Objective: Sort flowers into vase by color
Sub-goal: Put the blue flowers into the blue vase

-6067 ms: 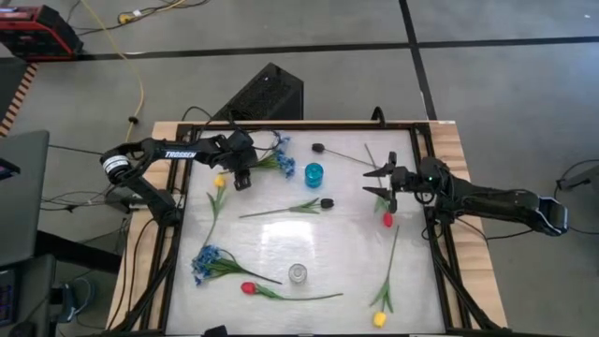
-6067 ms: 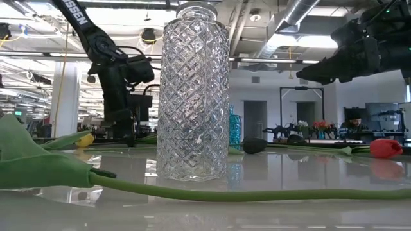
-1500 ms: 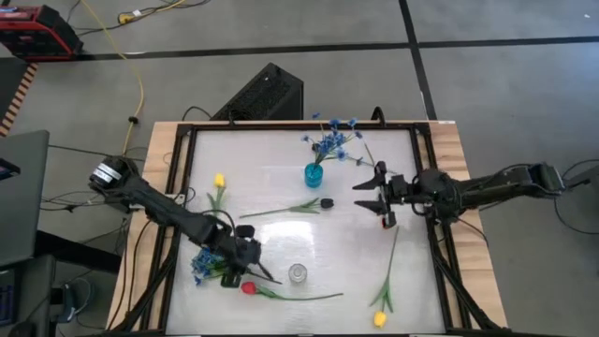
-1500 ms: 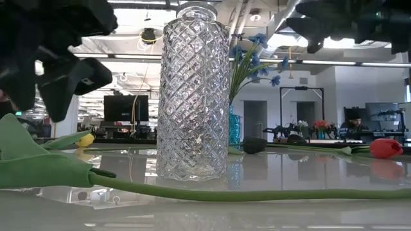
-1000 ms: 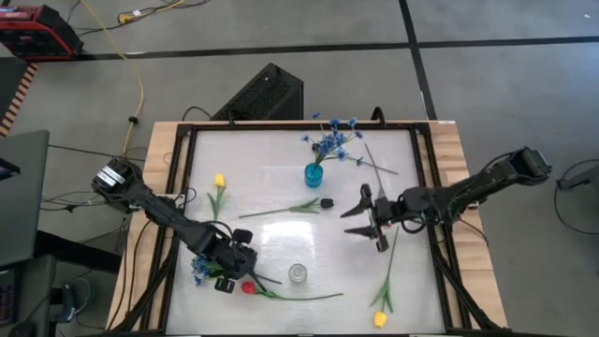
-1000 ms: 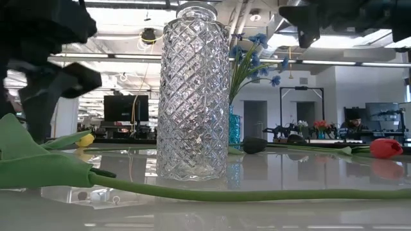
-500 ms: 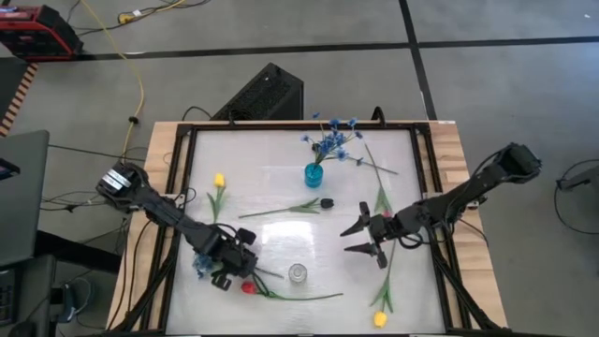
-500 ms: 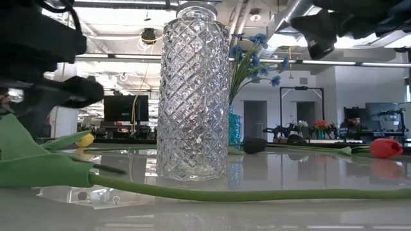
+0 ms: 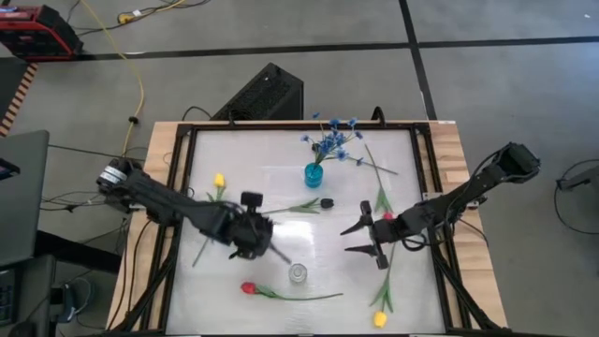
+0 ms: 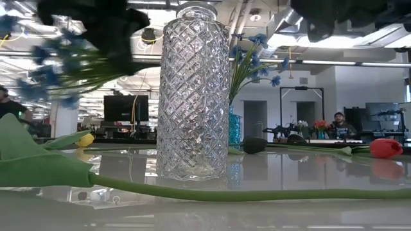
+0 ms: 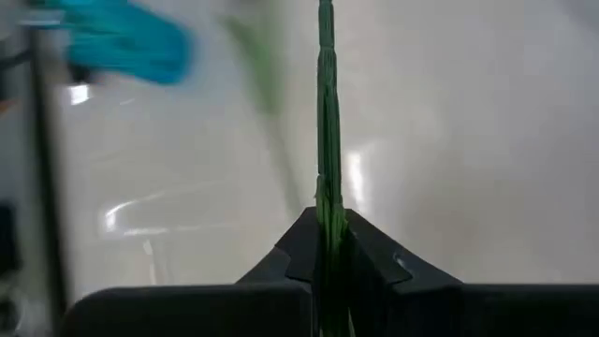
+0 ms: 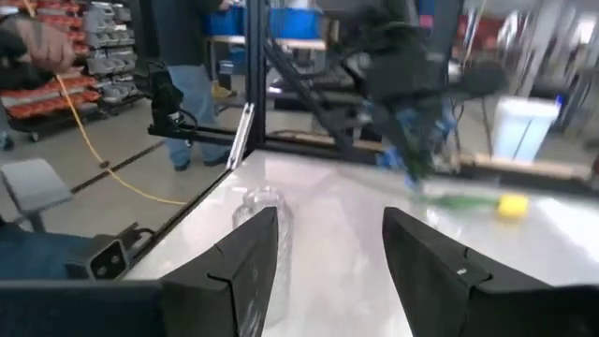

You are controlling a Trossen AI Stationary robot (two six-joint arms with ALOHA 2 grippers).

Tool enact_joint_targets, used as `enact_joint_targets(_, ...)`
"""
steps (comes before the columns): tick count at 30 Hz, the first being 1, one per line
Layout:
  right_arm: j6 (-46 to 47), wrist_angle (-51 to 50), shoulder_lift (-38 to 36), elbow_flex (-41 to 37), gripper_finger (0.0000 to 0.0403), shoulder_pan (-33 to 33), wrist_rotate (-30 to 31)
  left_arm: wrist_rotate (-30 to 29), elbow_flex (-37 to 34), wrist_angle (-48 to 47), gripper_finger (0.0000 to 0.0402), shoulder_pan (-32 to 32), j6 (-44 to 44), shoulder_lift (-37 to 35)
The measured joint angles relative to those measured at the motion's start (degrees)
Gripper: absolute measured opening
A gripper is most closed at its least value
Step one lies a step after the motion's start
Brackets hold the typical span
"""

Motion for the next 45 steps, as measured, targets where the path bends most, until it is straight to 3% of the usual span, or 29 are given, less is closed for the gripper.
enact_joint_targets(3,-6.54,0.81,0.01,0.83,0.0221,-0.35,1.40,-0.17,0.59,0.83,0.0015,2.90,1.57,-0.03)
enact_joint_targets(6,-5.54,-0.92,0.00,4.64,0.0221,-2.58,4.03,1.01,0.59,3.00,0.0015,5.36,5.03,0.01)
enact_joint_targets(12,8.81,-29.98,0.98,18.44,0.0221,-10.32,4.03,4.20,0.59,6.28,0.0015,7.25,14.09,0.03)
enact_joint_targets(15,12.46,-38.01,3.41,23.13,0.0221,-13.51,2.00,6.07,0.59,6.99,0.0015,6.62,18.31,0.03)
enact_joint_targets(20,19.68,-34.48,10.32,26.57,0.0221,-17.97,-9.42,5.72,0.62,9.26,0.0015,5.04,21.76,0.03)
enact_joint_targets(25,23.04,-33.64,18.15,30.07,0.0221,-20.00,-13.05,3.85,0.64,9.41,0.0015,3.77,23.31,0.05)
enact_joint_targets(35,31.11,-33.91,29.62,38.70,0.0221,-22.57,-27.16,3.39,0.64,9.40,0.0015,2.86,25.63,0.05)
enact_joint_targets(45,35.32,-33.51,33.68,40.95,0.0220,-23.67,-29.81,0.90,0.64,9.08,0.0015,2.27,26.26,0.05)
